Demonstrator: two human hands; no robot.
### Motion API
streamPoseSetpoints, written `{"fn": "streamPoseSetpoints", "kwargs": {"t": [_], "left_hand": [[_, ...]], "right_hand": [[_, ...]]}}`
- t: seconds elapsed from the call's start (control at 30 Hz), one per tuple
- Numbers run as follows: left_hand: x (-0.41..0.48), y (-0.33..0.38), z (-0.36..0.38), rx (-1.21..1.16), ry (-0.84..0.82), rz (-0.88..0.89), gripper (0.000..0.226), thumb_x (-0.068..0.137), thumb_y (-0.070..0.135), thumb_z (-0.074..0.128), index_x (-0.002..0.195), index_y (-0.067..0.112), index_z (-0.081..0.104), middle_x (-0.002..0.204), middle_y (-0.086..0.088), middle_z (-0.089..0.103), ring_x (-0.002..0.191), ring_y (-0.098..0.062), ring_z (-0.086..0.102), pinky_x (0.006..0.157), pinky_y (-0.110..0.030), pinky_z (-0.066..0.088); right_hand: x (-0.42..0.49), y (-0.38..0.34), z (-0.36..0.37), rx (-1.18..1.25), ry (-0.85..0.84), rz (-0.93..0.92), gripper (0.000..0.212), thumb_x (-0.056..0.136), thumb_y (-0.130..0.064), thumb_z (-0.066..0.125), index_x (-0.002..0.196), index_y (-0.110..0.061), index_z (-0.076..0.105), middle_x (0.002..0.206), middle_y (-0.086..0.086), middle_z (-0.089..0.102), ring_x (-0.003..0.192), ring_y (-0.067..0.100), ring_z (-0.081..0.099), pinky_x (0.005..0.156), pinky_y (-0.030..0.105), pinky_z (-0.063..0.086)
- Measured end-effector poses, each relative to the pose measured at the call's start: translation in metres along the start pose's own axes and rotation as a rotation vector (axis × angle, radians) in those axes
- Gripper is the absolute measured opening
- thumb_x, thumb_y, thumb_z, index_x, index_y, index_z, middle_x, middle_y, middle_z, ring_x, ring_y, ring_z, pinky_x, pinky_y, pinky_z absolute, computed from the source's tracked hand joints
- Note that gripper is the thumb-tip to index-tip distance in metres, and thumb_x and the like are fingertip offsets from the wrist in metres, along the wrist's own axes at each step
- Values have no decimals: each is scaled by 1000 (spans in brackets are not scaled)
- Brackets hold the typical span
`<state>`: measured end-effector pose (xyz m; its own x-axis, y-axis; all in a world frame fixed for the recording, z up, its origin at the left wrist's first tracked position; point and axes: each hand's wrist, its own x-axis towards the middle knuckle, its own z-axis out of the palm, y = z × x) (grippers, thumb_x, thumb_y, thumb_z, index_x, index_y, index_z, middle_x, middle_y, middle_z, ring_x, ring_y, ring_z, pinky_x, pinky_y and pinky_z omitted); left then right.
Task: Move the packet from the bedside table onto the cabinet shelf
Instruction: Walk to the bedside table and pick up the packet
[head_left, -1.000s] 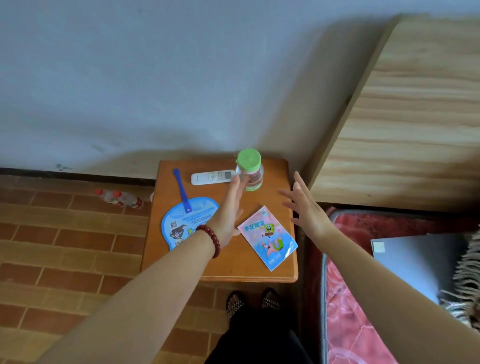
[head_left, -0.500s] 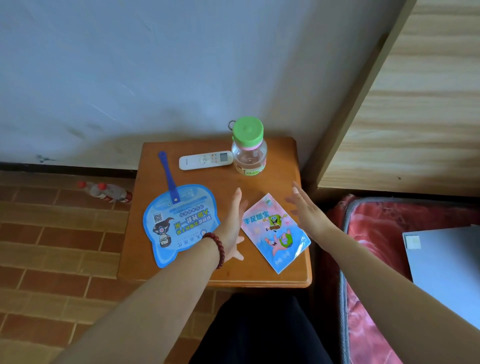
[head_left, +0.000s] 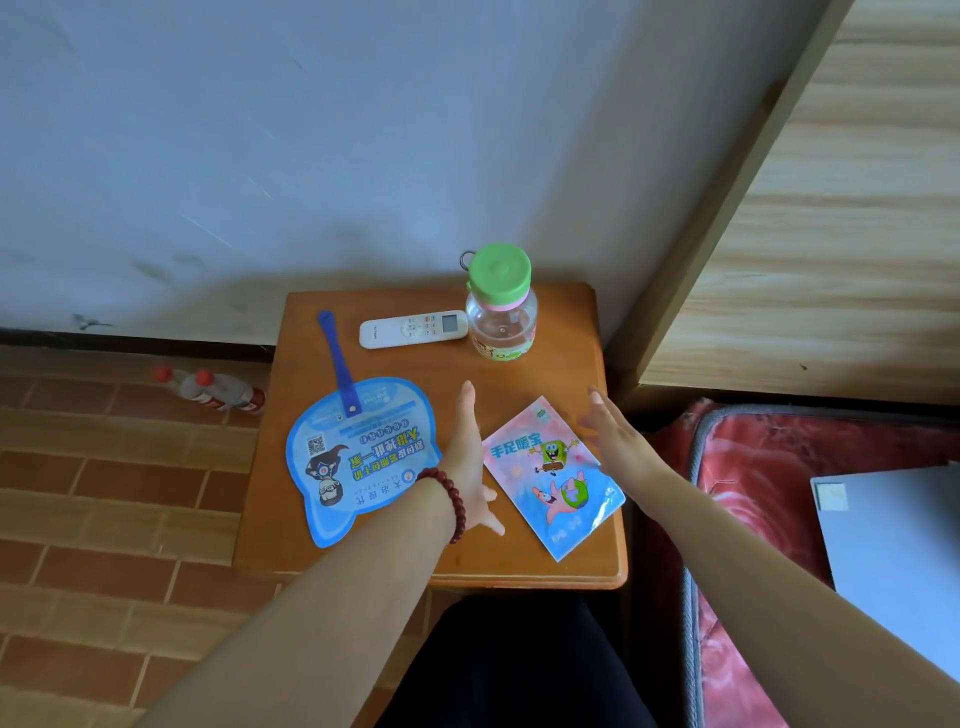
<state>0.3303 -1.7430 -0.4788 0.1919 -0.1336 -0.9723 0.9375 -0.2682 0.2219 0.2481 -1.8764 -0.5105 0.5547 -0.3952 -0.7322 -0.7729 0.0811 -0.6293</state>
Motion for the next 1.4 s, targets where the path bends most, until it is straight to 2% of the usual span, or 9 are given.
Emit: {"fn": "streamPoseSetpoints", "kwargs": {"t": [0.23, 0.3, 0.47, 0.6, 0.77, 0.93, 1.13, 1.3, 1.4], "left_hand": [[9, 3, -1, 0, -38, 89, 90, 70, 84, 29, 145, 36, 21, 152, 0, 34, 141, -37, 24, 106, -70, 6], [9, 4, 1, 12, -40, 100, 86, 72, 82, 28, 145, 37, 22, 152, 1, 34, 140, -37, 27, 106, -69, 9], [7, 5, 3, 14, -72, 116, 78, 77, 79, 26, 144, 40, 23, 150, 3, 35, 125, -32, 46, 105, -65, 17], [9, 5, 1, 26, -68, 109, 80, 75, 80, 26, 144, 40, 23, 154, 3, 29, 136, -37, 34, 106, -66, 13], [6, 6, -1, 52, -58, 123, 82, 74, 81, 27, 144, 41, 20, 156, 3, 26, 139, -38, 28, 105, -68, 14], [-12, 8, -2, 47, -38, 157, 80, 75, 80, 29, 144, 40, 23, 156, 3, 26, 140, -36, 27, 106, -70, 8], [-71, 18, -2, 70, -52, 182, 75, 76, 75, 36, 141, 38, 32, 154, 5, 29, 140, -35, 26, 107, -68, 11], [-141, 36, 2, 119, -92, 267, 64, 83, 61, 47, 140, 36, 32, 153, 6, 29, 141, -32, 25, 110, -66, 16], [-183, 49, 5, 193, -127, 351, 54, 86, 55, 48, 136, 41, 33, 156, 8, 21, 143, -31, 21, 109, -65, 18]], "right_hand": [[3, -3, 1, 154, -3, 89, 57, 93, -58, 24, 145, -35, 21, 149, 6, 42, 130, 28, 47, 99, 42, 44], [1, -2, 1, 206, 7, 91, 53, 95, -50, 29, 144, -30, 24, 143, 7, 47, 124, 28, 52, 94, 39, 45], [4, 2, -1, 104, 20, 24, 45, 95, -20, 44, 139, -20, 35, 137, 11, 51, 124, 30, 51, 104, 42, 41], [4, 3, 2, 19, 18, 72, 49, 83, -16, 64, 128, -22, 46, 109, 3, 70, 86, 17, 69, 75, 33, 58], [-1, 6, 2, -63, 165, 13, 41, 76, -16, 70, 114, -24, 58, 85, -3, 74, 73, 6, 66, 56, 25, 51], [-18, -6, 2, 12, 146, -6, 35, 76, -15, 71, 106, -27, 57, 81, -7, 71, 73, 6, 65, 56, 25, 52], [-61, -44, -11, 82, 143, -63, 30, 74, -12, 71, 98, -29, 62, 79, -9, 72, 78, 10, 68, 75, 38, 59], [-112, -102, -37, 99, 152, -186, 31, 77, -9, 68, 102, -25, 61, 81, -7, 72, 74, 10, 67, 62, 26, 51], [-145, -144, -55, 136, 126, -276, 31, 76, -5, 66, 101, -23, 62, 79, -5, 72, 72, 11, 67, 63, 28, 52]]}}
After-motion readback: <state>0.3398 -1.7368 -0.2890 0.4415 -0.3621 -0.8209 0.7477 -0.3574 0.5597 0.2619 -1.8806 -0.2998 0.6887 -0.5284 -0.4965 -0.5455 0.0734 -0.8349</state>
